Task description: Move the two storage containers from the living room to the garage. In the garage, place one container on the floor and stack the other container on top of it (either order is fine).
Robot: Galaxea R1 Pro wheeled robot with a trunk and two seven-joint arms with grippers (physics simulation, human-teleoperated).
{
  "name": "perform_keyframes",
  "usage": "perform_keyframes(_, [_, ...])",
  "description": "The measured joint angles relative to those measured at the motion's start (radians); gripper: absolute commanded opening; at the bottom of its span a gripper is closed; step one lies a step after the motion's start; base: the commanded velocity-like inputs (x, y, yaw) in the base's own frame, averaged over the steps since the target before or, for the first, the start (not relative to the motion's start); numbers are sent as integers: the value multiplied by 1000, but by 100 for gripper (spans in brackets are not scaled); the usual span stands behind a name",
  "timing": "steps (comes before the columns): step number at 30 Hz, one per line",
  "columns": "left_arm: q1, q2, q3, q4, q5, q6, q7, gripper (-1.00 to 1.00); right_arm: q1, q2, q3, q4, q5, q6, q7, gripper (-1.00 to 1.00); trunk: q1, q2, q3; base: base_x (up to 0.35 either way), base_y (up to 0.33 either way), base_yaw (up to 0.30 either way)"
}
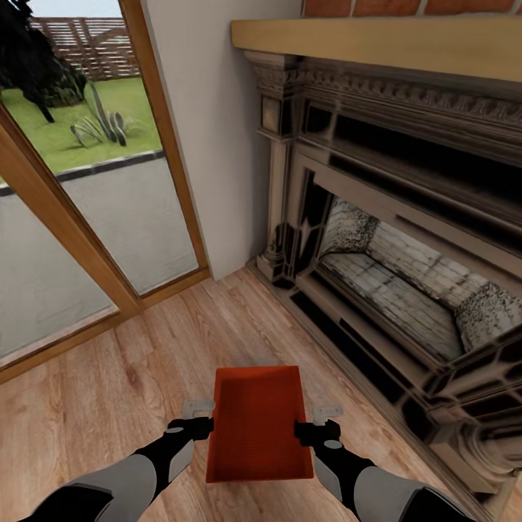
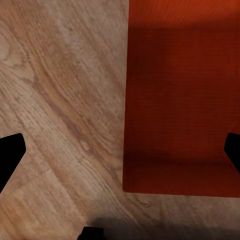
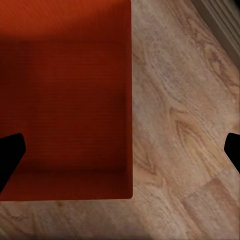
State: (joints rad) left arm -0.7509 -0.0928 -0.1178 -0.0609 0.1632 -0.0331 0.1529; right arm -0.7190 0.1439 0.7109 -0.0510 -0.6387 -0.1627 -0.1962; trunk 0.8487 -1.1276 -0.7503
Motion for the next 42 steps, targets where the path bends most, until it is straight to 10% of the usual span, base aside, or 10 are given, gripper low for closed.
perform_keyframes(42, [0,-2,1,6,3,2,2,100,0,-5,0,0,-2,-2,0,100,161,-294,-132,0,0,0])
